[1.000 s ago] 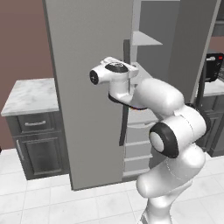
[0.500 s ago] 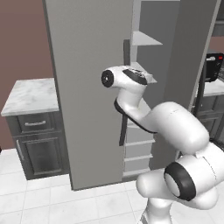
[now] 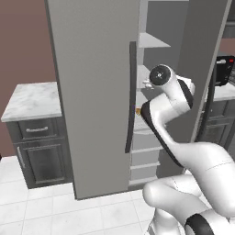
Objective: Pick up the frozen fish from the freezer, place it on any shelf in the fridge, and close the fridge and freezer doors when done.
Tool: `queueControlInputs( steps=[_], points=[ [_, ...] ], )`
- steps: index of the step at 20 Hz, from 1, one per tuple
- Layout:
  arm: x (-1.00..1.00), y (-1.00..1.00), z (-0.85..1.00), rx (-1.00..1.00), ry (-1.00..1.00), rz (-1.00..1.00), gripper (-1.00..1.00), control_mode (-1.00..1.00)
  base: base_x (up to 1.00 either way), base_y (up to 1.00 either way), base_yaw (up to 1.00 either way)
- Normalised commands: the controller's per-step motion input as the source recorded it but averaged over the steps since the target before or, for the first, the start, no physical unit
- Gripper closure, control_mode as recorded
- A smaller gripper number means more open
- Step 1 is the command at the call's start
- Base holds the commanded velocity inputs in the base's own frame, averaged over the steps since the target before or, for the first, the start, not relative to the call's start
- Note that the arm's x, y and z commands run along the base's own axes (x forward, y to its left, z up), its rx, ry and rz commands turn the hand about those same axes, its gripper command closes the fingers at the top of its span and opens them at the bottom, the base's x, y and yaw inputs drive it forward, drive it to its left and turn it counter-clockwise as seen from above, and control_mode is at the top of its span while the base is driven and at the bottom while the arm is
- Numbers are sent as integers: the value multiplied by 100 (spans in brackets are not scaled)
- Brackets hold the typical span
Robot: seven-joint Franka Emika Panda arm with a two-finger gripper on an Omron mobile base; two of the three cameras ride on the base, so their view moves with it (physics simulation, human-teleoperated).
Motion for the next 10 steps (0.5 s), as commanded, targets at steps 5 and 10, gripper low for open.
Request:
queueControlInputs(
  steps=[5,10],
  points=[
    [-100,-65,-1,15,25,5,-100,-100,0,0,0],
    [-100,-91,-3,15,18,1,-100,-100,0,0,0]
  ],
)
